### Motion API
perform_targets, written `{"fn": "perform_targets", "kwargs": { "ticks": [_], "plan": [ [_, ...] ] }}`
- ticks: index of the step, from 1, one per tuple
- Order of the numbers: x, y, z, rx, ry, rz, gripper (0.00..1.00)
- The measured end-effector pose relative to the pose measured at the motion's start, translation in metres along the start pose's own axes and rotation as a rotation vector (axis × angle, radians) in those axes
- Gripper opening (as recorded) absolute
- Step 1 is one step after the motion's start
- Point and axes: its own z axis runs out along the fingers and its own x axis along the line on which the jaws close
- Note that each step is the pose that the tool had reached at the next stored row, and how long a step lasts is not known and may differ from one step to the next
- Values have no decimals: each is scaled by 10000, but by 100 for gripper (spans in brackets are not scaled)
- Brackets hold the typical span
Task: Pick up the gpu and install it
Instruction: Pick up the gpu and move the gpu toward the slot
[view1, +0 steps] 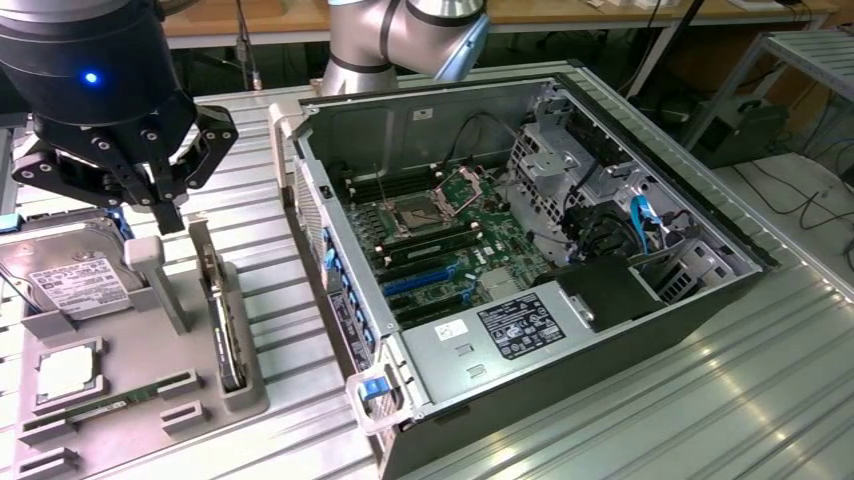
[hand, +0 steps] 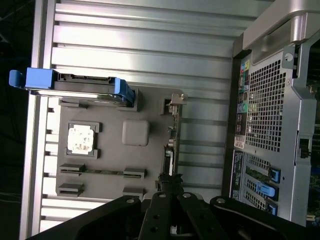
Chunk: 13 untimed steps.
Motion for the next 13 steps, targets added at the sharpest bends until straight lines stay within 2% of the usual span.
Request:
{"fn": "perform_targets", "kwargs": {
  "ticks": [7, 9, 10, 13],
  "plan": [
    [0, 0, 0, 1, 1, 0, 11],
    [0, 0, 0, 0, 1, 0, 24],
    [0, 0, 0, 0, 1, 0, 24],
    [0, 0, 0, 0, 0, 0, 42]
  ]
}}
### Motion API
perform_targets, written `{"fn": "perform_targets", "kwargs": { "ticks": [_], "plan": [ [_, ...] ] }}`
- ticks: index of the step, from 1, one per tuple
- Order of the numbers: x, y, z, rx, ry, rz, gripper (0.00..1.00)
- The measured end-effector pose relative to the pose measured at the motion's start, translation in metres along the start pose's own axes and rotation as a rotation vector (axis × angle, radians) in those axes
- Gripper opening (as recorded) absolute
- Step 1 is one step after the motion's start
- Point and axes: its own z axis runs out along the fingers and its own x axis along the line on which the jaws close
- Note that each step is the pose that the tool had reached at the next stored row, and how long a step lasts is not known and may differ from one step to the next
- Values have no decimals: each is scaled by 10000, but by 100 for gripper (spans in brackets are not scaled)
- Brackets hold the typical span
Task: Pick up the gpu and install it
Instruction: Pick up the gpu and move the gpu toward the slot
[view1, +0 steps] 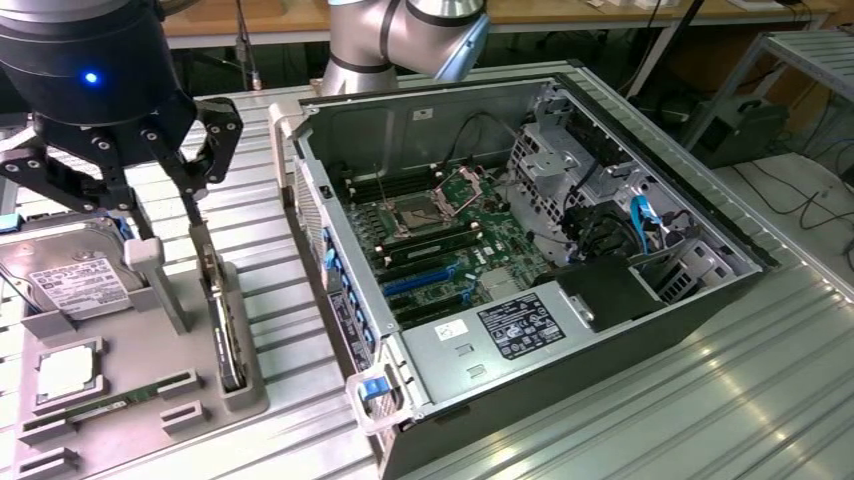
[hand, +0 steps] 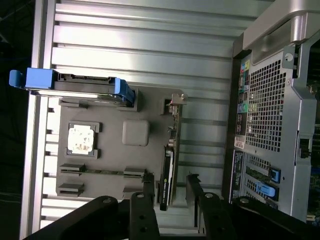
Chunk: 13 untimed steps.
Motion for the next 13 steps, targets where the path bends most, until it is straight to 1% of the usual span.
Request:
{"fn": "perform_targets", "kwargs": {
  "ticks": [1, 2, 3, 8, 13],
  "plan": [
    [0, 0, 0, 0, 1, 0, 42],
    [0, 0, 0, 1, 1, 0, 54],
    [0, 0, 0, 6, 1, 0, 60],
    [1, -1, 22, 8, 3, -1, 60],
    [2, -8, 67, 5, 42, 2, 60]
  ]
}}
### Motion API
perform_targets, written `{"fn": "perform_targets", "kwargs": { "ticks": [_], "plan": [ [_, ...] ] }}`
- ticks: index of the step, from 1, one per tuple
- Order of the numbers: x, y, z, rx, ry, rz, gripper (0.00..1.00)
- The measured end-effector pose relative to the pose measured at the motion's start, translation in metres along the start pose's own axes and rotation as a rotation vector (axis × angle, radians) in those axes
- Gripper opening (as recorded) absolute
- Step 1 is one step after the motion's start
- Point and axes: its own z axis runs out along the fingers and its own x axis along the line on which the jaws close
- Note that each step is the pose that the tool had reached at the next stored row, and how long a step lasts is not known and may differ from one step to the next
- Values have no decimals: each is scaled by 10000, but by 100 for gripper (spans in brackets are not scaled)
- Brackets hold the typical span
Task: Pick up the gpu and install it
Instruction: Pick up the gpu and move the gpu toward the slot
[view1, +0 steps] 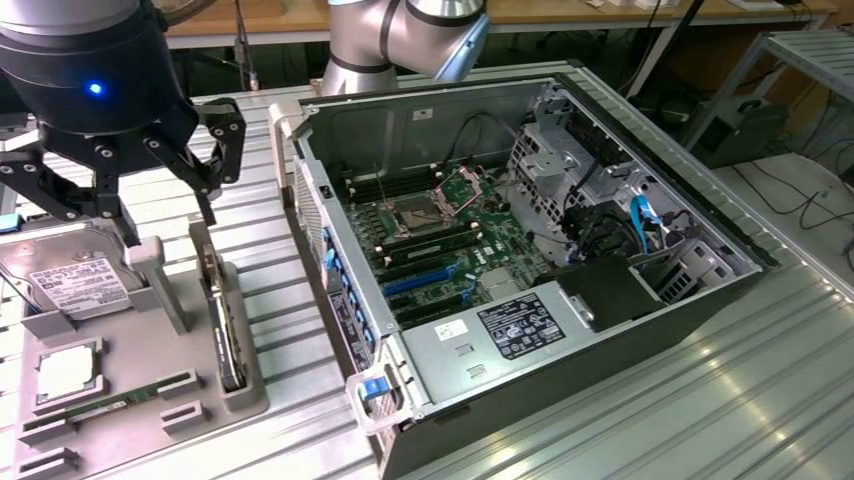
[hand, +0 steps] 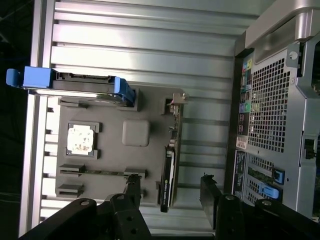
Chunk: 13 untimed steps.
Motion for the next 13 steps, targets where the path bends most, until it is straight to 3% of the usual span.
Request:
{"fn": "perform_targets", "kwargs": {
  "ticks": [2, 6, 8, 13],
  "plan": [
    [1, -7, 18, 5, 14, 1, 60],
    [1, -10, 45, 75, 40, 0, 60],
    [2, -11, 54, 154, 45, 0, 60],
    [3, -15, 115, 165, 47, 8, 60]
  ]
}}
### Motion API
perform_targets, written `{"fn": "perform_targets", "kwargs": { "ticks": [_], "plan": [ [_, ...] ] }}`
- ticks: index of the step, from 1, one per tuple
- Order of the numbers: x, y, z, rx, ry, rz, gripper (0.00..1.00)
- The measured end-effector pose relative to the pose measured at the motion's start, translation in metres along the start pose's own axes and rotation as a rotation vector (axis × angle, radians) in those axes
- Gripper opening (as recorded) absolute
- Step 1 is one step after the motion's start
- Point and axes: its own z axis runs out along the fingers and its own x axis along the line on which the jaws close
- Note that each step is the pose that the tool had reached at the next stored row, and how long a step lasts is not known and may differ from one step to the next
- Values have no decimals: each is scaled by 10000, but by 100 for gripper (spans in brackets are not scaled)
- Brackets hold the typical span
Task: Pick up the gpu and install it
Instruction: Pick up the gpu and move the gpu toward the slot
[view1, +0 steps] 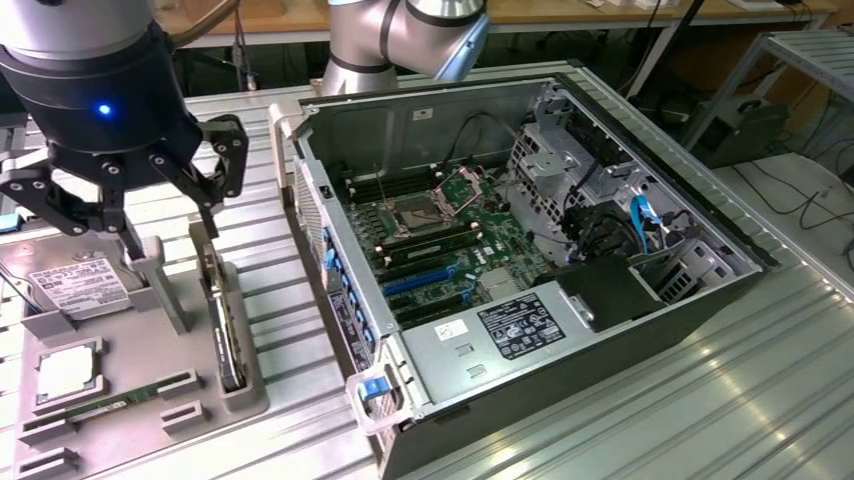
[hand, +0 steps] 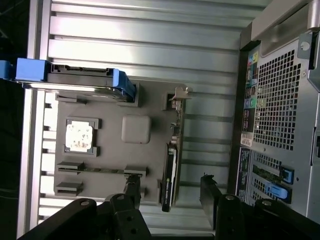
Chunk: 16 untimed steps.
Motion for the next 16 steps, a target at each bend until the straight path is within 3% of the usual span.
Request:
{"fn": "perform_targets", "kwargs": {
  "ticks": [16],
  "plan": [
    [-16, -64, 109, 2, -2, 81, 60]
  ]
}}
